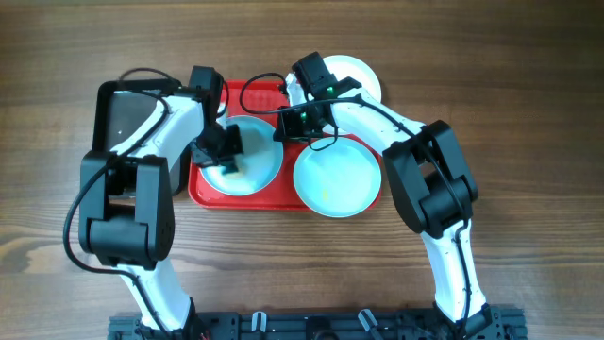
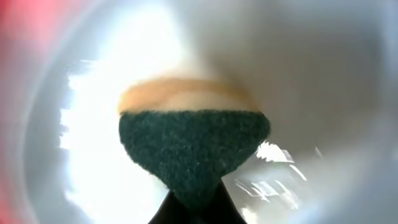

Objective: Clean dirty plates on tray and stack at the side
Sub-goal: 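Scrub the plate surface with the sponge in circles, left gripper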

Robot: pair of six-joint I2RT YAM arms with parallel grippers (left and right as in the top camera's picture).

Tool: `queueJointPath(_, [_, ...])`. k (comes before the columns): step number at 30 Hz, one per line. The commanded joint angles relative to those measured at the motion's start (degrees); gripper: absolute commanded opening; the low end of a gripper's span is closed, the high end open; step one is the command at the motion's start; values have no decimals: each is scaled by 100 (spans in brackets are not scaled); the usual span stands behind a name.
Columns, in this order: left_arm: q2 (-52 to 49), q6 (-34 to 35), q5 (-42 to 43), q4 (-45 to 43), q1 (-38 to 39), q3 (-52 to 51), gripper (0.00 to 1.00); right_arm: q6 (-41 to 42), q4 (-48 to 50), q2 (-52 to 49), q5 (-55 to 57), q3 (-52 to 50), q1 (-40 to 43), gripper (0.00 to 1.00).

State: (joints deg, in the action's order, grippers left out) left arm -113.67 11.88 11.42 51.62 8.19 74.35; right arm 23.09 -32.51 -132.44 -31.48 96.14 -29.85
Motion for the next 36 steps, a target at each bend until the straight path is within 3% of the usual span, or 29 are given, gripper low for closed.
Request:
queueJointPath(1, [-334, -1309, 2282, 63, 133, -289, 4, 103, -4, -238, 72, -48, 9, 5])
queueJointPath(9, [-334, -1005, 1971, -1283, 133, -289, 4, 103, -9, -238, 72, -48, 9, 4])
queueJointPath(12, [-334, -317, 1071, -1775, 133, -289, 4, 103, -9, -238, 74, -48, 9, 5])
queueJointPath(16, [-334, 730, -822, -2015, 133, -289, 4, 96, -11, -238, 74, -50, 9, 4])
queueJointPath(20, [-334, 1550, -2531, -1670, 133, -289, 4, 96, -9, -238, 74, -48, 9, 4])
queueJointPath(24, [-334, 2063, -3077, -896, 133, -289, 4, 94, 13, -238, 74, -48, 9, 4])
queueJointPath(28, [-334, 1982, -2861, -282, 151, -289, 4, 94, 11, -238, 74, -48, 9, 4])
queueJointPath(30, [-334, 844, -1690, -90, 173, -289, 4, 94, 11, -238, 72, -48, 9, 4])
queueJointPath(36, [-334, -1174, 1215, 15, 181, -289, 4, 94, 11, -238, 74, -48, 9, 4])
